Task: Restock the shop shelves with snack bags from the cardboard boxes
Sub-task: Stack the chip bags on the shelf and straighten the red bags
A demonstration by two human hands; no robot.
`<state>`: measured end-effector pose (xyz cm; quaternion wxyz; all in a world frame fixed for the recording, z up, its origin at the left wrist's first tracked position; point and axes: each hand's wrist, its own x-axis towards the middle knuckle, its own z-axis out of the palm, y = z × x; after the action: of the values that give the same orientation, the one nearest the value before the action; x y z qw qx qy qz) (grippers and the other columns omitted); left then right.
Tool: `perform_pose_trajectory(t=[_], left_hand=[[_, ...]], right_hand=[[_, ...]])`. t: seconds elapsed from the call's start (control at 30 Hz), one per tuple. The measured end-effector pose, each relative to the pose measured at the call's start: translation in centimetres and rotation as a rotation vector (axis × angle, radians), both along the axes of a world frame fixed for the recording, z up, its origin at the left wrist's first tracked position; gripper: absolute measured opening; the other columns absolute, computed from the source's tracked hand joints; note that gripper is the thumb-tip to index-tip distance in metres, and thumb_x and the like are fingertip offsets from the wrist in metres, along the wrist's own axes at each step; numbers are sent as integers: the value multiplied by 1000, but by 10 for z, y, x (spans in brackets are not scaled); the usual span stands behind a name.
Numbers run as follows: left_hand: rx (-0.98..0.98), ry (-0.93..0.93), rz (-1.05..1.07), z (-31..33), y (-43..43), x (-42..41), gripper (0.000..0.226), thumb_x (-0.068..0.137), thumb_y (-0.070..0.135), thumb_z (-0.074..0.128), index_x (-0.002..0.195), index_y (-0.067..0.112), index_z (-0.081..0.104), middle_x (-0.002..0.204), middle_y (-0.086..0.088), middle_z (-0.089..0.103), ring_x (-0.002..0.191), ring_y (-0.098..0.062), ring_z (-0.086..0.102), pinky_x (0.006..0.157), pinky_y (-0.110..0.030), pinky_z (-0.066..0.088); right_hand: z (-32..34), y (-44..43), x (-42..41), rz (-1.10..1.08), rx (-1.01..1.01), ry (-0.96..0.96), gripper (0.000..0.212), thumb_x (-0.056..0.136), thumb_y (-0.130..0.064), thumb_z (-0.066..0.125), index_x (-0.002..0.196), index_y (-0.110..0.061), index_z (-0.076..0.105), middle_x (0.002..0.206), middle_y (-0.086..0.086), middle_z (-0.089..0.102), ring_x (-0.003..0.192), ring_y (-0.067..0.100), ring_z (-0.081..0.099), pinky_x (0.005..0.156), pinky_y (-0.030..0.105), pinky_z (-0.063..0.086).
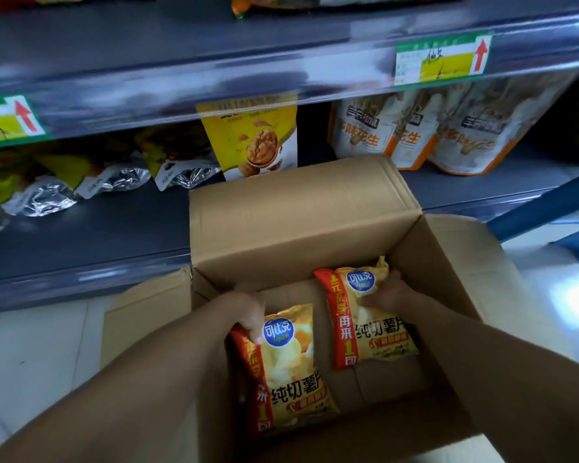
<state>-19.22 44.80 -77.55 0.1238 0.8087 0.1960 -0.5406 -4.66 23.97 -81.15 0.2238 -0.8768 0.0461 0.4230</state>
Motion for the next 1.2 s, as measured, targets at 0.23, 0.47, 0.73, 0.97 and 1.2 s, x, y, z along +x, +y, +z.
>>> perform_pose_trajectory(t=[0.23, 0.47, 0.73, 0.97, 1.2], left_hand=[[-39, -133, -41, -6, 1, -1, 47, 86, 26, 67, 123, 0, 57, 128, -13, 58, 115, -27, 56, 91, -32, 46], [-22, -310, -46, 7, -1, -4, 34, 91, 21, 60, 119, 2, 65, 124, -10, 63, 116, -24, 58, 97, -31, 45], [-7, -484, -38, 71, -4, 2, 25, 92, 12, 55, 113, 2, 66, 120, -11, 65, 114, -25, 59, 89, -29, 46], [-19, -676, -71, 159, 8, -2, 17, 92, 4, 51, 96, 5, 68, 106, -12, 65, 95, -24, 59, 73, -27, 46], [24, -959, -53, 265, 40, -10, 16, 87, 2, 55, 76, 15, 57, 84, 1, 55, 82, -17, 50, 60, -25, 36]], right_hand=[[-11, 6, 4, -22, -1, -31, 64, 70, -18, 83, 124, 0, 55, 125, 16, 61, 114, 30, 60, 97, 43, 50], [20, 16, -4, 253, -137, -205, 55, 92, -33, 58, 138, -7, 41, 136, 13, 51, 125, 28, 51, 97, 30, 43], [90, 7, -10, 173, -81, -245, 37, 92, -24, 58, 123, -3, 57, 125, 14, 61, 118, 28, 57, 100, 34, 46], [186, 8, -14, 43, 57, -268, 37, 94, -17, 56, 127, 0, 51, 130, 15, 57, 119, 32, 54, 98, 36, 47], [279, 28, -12, -32, 247, -355, 39, 92, -8, 56, 126, 10, 51, 128, 30, 55, 117, 44, 56, 95, 49, 49]])
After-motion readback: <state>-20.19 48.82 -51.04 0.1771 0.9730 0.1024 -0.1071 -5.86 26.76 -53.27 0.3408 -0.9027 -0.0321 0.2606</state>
